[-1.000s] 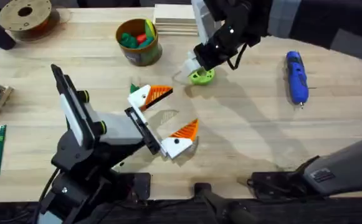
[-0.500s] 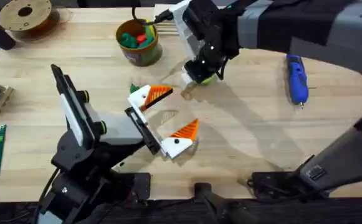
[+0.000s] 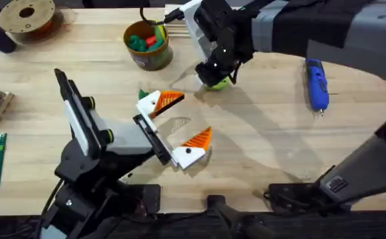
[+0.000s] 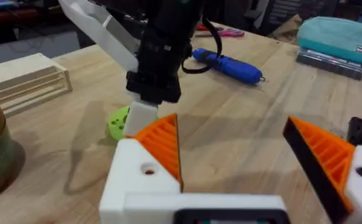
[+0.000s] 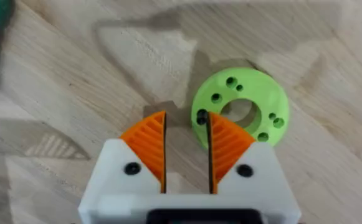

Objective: Pick up the gripper from the table and insert it into the empty holder that is missing its gripper. Then pick up a screw, insert it into the mounting hole, and use the screwdriver to tighten it. Finally, clean up the table by picking up the vegetable and placing it into the bucket.

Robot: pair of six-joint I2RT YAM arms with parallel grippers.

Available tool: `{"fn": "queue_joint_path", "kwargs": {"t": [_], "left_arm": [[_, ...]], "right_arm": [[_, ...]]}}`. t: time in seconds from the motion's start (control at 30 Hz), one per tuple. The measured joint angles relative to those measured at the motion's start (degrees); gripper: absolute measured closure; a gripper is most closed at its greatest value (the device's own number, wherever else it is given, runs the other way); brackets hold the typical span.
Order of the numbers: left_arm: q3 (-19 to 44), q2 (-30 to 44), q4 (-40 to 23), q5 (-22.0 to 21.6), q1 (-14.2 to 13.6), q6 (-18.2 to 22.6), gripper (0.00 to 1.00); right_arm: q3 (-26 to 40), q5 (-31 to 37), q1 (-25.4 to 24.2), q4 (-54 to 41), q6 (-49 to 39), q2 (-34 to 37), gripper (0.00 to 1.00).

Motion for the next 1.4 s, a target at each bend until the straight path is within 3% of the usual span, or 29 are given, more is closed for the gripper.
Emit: {"fn": "queue_joint_path", "kwargs": {"t": [0.3, 0.5, 0.67, 1.17, 1.4], "left_arm": [[0.0, 0.0, 0.0, 0.0, 0.0, 0.0, 0.014], [0.0, 0.0, 0.0, 0.0, 0.0, 0.0, 0.013], [0.0, 0.0, 0.0, 0.0, 0.0, 0.0, 0.014], [0.0, 0.0, 0.0, 0.0, 0.0, 0.0, 0.014], [0.0, 0.0, 0.0, 0.0, 0.0, 0.0, 0.014]], "right_arm": [[0.1, 1.0, 0.0, 0.4, 0.0, 1.2, 0.684], [0.2, 2.8, -0.1, 0.6, 0.0, 1.3, 0.929], [0.2, 3.0, -0.2, 0.7, 0.0, 1.3, 0.988], [0.5, 3.0, -0.2, -0.2, -0.1, 0.9, 0.993], [0.6, 3.0, -0.2, -0.8, -0.1, -5.2, 0.993]]}}
